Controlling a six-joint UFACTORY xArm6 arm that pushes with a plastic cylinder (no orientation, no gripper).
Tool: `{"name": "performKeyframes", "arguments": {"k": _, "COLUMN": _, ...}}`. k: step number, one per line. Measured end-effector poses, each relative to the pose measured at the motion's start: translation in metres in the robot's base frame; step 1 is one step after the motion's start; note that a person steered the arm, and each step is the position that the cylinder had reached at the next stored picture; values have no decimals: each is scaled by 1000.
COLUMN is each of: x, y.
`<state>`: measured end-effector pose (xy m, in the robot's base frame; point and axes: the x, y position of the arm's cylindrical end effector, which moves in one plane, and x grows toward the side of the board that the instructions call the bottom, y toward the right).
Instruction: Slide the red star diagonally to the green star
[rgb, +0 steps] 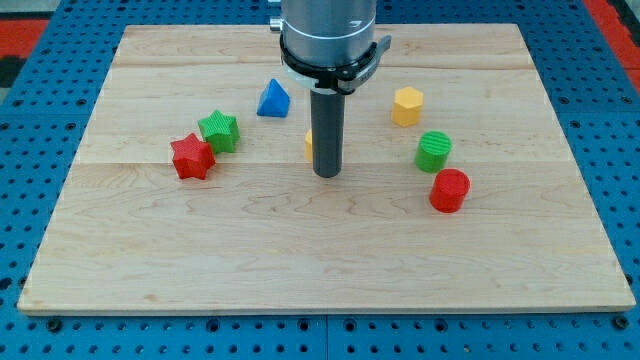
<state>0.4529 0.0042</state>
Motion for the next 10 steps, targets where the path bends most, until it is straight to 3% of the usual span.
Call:
{"name": "performKeyframes", "arguments": {"k": 3, "x": 28, "y": -8}}
{"name": "performKeyframes", "arguments": {"k": 4, "x": 60, "y": -72}}
{"name": "performKeyframes", "arguments": {"k": 5, "x": 73, "y": -177}}
{"name": "performKeyframes", "arguments": {"k": 6, "x": 51, "y": -279}}
{"name": "performKeyframes", "arguments": {"k": 7, "x": 13, "y": -307}}
{"name": "performKeyframes", "arguments": {"k": 8, "x": -5, "y": -288}}
{"name": "performKeyframes", "arguments": {"k": 10, "x": -44, "y": -193}}
